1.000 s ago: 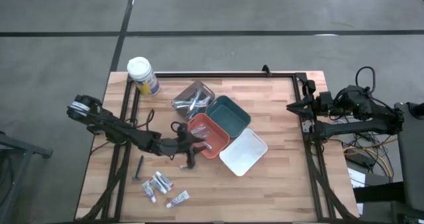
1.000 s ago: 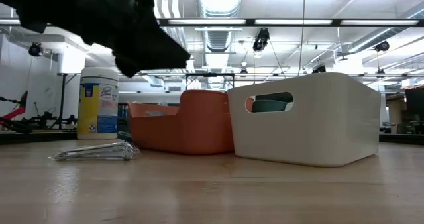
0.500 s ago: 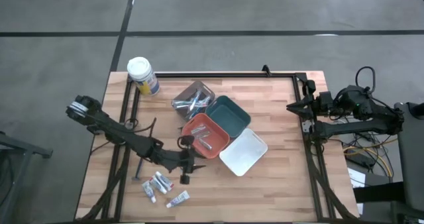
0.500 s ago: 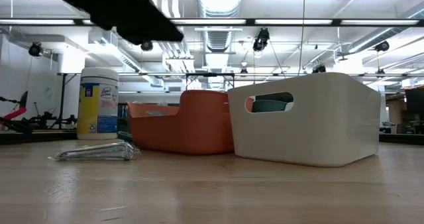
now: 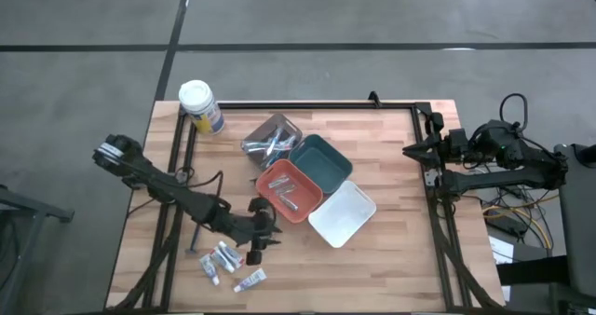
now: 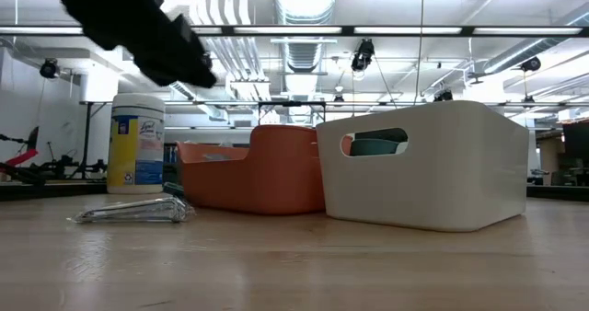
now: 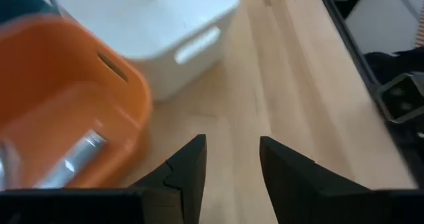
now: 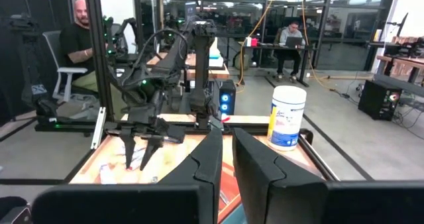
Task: Pick & Place Travel size toiletries
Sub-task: Put the nail cutter into the orange bin
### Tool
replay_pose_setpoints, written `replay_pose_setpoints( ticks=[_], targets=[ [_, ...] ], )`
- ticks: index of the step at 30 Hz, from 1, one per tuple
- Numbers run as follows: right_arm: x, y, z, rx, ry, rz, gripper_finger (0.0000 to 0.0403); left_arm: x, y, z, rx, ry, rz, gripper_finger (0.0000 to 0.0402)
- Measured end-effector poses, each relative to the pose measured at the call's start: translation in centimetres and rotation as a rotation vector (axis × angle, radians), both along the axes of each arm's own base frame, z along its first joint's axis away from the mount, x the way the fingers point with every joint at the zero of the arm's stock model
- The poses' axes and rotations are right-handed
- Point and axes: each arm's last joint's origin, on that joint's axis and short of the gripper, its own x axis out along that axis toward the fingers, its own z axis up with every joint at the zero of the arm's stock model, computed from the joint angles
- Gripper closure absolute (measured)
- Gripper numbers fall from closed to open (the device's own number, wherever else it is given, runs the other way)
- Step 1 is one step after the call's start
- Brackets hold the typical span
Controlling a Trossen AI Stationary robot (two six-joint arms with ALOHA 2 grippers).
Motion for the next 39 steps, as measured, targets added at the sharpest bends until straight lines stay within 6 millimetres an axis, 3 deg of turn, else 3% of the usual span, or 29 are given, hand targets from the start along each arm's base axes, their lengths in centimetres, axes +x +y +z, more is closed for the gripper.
replay_pose_setpoints(
  ticks=[15, 23, 30, 39],
  targets=[
    [0.0, 0.0, 0.0, 0.000, 0.000, 0.000, 0.0369, -1.6, -1.1, -1.3, -0.161, 0.172, 0.114, 0.0257],
    [0.0, 0.0, 0.0, -0.001, 0.000, 0.000, 0.0369, -2.7, -0.8, -2.9, -0.216, 0.215, 0.228, 0.0257],
    [0.0, 0.0, 0.0, -0.001, 0.000, 0.000, 0.0369, -3.2, -0.2, -4.2, -0.125, 0.192, 0.287, 0.0257],
    [0.0, 0.0, 0.0, -0.001, 0.000, 0.000, 0.0369, -2.9, -0.7, -6.6, -0.001, 0.245, 0.225, 0.0257]
  ],
)
